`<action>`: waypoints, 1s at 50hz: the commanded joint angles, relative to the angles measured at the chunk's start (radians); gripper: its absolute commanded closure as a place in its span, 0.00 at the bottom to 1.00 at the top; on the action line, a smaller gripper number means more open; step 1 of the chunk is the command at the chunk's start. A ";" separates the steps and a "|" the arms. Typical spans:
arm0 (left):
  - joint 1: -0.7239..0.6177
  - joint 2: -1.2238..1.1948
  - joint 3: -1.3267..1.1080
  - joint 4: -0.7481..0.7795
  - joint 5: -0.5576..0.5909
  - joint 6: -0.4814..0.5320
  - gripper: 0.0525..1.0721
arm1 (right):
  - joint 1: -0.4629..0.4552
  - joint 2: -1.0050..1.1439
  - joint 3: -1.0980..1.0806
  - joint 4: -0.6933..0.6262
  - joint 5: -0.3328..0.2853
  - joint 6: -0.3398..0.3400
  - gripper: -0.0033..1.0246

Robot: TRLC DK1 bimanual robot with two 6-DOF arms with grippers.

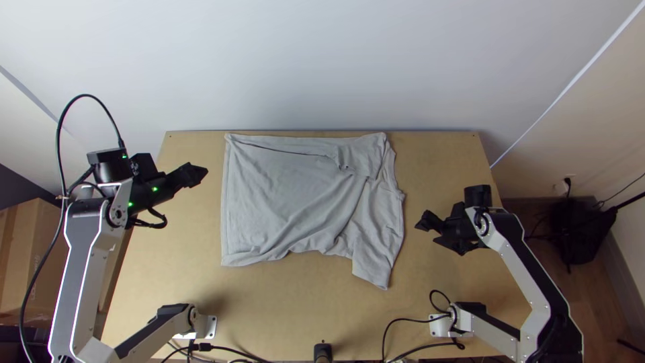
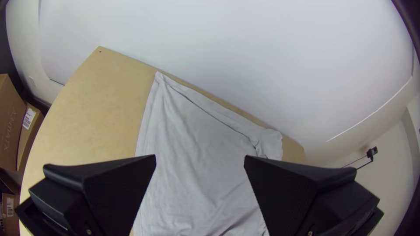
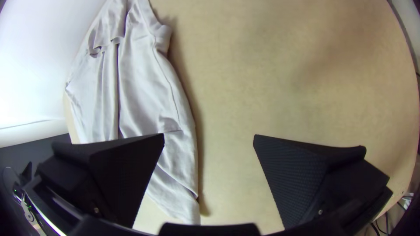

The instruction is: Fold the t-shirt

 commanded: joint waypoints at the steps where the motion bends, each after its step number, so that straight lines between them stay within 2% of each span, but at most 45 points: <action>1: -0.001 -0.028 -0.040 -0.019 0.010 0.019 0.05 | 0.049 0.049 -0.040 0.025 -0.015 0.047 0.11; 5: -0.002 -0.035 -0.051 -0.028 0.011 0.014 0.05 | 0.078 0.083 -0.057 0.075 -0.014 0.080 0.16; 23: -0.011 -0.081 -0.117 -0.038 0.010 0.029 0.05 | 0.177 0.217 -0.055 0.181 -0.020 0.167 0.17; 30: -0.011 -0.095 -0.141 -0.038 0.008 0.032 0.05 | 0.223 0.246 -0.058 0.226 -0.020 0.198 0.48; 36: -0.010 -0.097 -0.138 -0.065 0.007 0.071 0.05 | 0.272 0.276 -0.067 0.230 -0.017 0.201 0.51; 38: -0.010 -0.097 -0.140 -0.084 0.007 0.101 0.05 | 0.275 0.280 -0.069 0.235 -0.003 0.199 0.62; 41: -0.010 -0.091 -0.138 -0.148 0.004 0.160 0.05 | 0.284 0.269 -0.077 0.264 0.072 0.199 0.91; 42: -0.010 -0.088 -0.138 -0.174 0.004 0.183 0.05 | 0.284 0.263 -0.081 0.279 0.090 0.199 0.98; 50: -0.007 -0.086 -0.195 -0.392 -0.038 0.447 0.05 | 0.287 0.223 -0.095 0.287 0.097 0.202 0.97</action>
